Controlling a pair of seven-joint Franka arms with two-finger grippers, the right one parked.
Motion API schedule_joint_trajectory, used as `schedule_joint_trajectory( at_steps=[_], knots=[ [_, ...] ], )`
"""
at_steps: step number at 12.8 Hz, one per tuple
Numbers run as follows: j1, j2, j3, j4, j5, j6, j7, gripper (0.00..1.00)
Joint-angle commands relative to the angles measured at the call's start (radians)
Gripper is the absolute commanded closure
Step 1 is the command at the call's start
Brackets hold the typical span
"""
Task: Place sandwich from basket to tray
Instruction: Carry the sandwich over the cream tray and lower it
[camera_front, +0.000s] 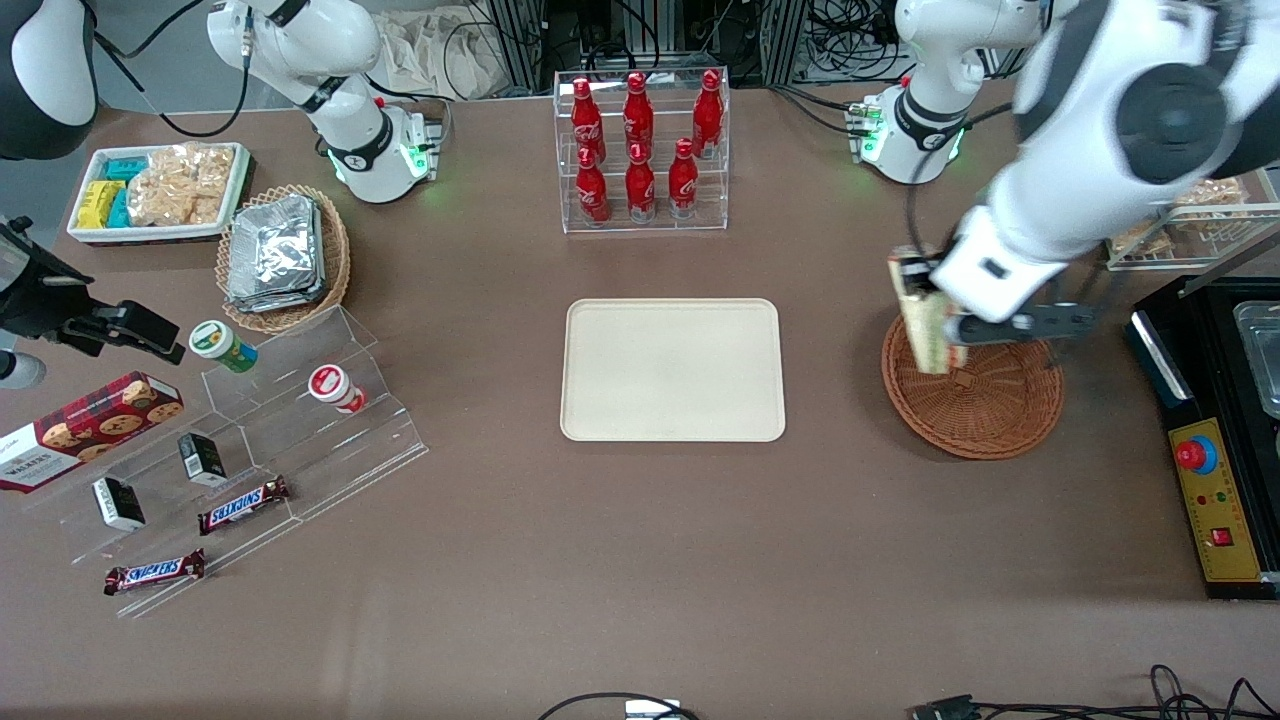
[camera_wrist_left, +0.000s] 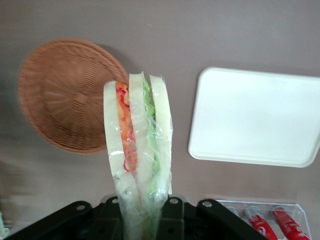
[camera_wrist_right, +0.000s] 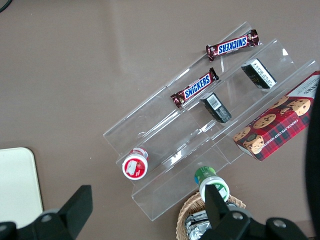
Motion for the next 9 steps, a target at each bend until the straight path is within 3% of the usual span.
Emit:
schedule_joint_trajectory(
  at_steps=[1,6,9],
  knots=[
    [0.002,0.091,-0.107,0.009,0.024,0.039,-0.089,1.0],
    [-0.062,0.179,-0.121,-0.244,0.029,0.44,-0.157,1.0],
    [-0.101,0.278,-0.122,-0.293,0.124,0.583,-0.212,1.0]
  ],
)
